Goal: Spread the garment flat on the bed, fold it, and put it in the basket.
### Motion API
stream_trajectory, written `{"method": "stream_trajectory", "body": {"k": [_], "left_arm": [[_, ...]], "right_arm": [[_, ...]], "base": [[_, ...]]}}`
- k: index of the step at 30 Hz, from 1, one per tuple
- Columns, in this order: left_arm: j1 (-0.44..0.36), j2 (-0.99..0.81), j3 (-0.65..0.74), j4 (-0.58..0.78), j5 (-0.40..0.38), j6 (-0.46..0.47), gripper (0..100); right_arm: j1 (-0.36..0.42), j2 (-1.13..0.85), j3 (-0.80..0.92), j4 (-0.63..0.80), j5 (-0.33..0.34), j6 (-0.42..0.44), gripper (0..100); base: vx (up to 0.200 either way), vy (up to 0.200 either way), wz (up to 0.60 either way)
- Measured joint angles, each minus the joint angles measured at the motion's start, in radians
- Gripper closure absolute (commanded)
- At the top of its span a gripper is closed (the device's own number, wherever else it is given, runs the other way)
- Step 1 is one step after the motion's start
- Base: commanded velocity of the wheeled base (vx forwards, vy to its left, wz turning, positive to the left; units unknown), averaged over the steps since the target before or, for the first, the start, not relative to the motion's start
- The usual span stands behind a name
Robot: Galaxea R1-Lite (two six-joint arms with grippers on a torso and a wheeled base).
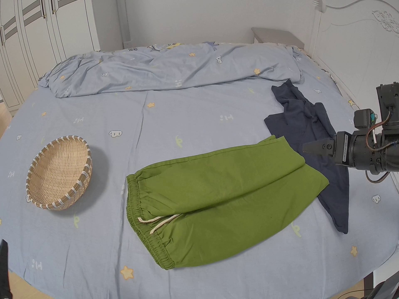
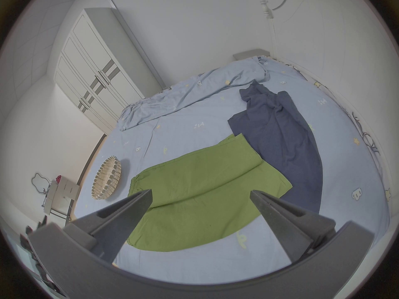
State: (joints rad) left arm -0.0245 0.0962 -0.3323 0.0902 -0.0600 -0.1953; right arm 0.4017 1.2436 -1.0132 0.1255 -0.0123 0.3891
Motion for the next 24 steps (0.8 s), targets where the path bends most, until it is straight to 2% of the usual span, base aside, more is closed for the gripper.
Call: {"method": "stream_trajectory", "body": {"k": [5,9,16,20,24], "left_arm": [[-0.021,0.148,-0.187,0.114,-0.201,-0.055,0],[-0.059,0.318,-0.245,0.161,-0.318,-0.079,0],[-0.191,0.641,-0.219,0.184,-0.409,-0.068,0],[-0.291,0.777,-0.129,0.153,-0.433,0.051,0],[-0.369,0.910,-0.047,0.060,-0.444,0.161,0]], "right_arm": [[0.018,0.003,0.013,0.000,-0.002,-0.004,0],[0.029,0.010,0.022,-0.001,-0.004,-0.006,0],[0.037,0.030,0.037,-0.003,-0.006,-0.008,0],[0.040,0.040,0.043,-0.004,-0.007,-0.009,0],[0.043,0.047,0.047,-0.005,-0.008,-0.009,0]], "base": [[0.000,0.000,0.00],[0.000,0.000,0.00],[0.000,0.000,0.00],[0.000,0.000,0.00],[0.000,0.000,0.00]]}}
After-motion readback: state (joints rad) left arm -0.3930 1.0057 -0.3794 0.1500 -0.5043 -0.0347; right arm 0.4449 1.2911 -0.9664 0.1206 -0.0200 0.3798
